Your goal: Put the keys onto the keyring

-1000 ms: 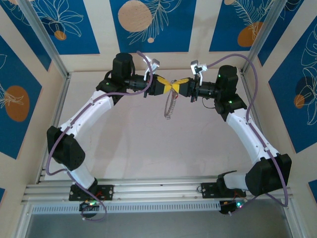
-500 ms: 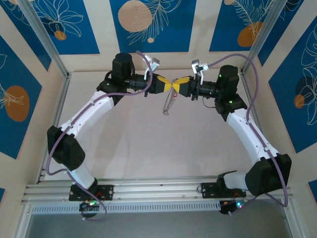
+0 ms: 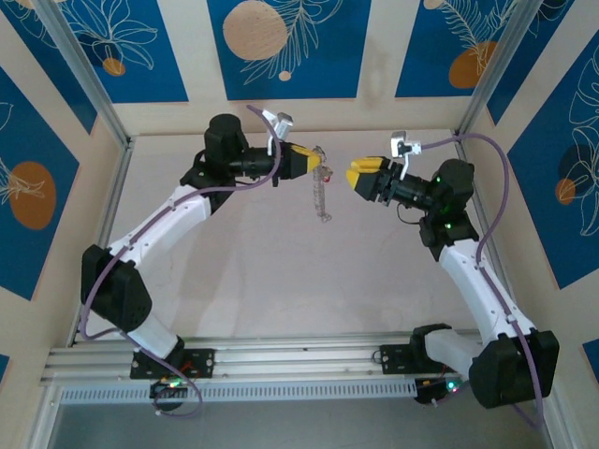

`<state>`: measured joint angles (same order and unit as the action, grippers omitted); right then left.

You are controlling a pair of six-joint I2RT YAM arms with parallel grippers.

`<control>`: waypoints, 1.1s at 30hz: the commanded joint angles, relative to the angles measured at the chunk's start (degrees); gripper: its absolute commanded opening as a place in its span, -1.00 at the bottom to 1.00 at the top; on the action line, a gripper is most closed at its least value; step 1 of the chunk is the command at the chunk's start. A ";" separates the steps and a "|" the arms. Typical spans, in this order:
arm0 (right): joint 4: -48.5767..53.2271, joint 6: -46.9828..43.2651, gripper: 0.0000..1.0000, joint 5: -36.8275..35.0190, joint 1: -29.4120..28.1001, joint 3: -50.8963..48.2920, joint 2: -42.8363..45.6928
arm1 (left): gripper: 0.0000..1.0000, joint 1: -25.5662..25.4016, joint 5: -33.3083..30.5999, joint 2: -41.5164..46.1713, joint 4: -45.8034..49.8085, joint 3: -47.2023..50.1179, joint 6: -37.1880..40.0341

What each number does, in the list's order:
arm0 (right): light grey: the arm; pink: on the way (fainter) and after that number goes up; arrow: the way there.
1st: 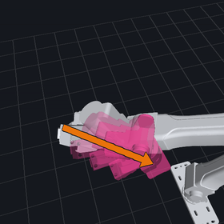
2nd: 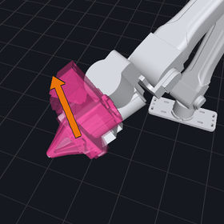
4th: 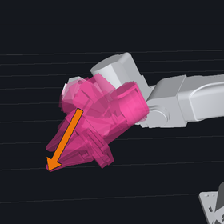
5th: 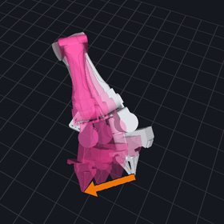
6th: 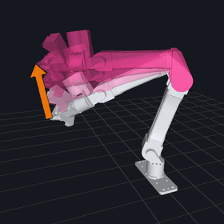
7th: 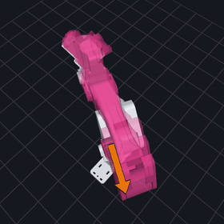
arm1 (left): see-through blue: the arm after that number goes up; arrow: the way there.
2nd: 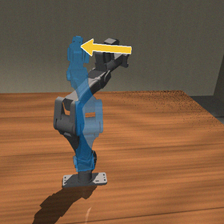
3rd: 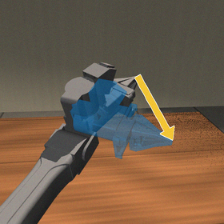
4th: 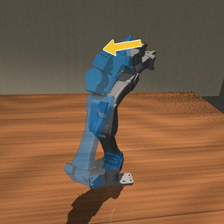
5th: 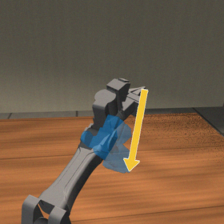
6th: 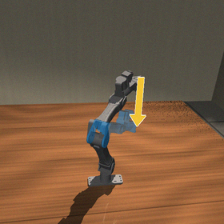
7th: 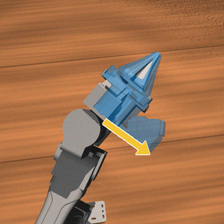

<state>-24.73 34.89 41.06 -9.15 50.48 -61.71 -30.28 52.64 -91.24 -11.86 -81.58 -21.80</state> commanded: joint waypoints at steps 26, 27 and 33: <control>-7.80 -0.58 0.07 -7.25 -8.72 2.33 -4.99 | -1.00 -1.78 0.62 3.97 -26.55 6.13 -19.95; -7.44 -0.85 0.07 -7.18 -8.86 2.71 -5.08 | -1.00 -1.84 0.70 3.88 -26.55 6.02 -19.95; -6.12 -2.00 -0.11 -6.34 -9.60 3.94 -6.05 | -1.00 -2.10 0.71 3.73 -26.46 5.64 -20.02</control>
<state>-31.86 34.59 34.46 -18.22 52.62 -67.13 -31.81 52.36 -89.12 -34.79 -75.13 -41.06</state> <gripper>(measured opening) 0.478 0.047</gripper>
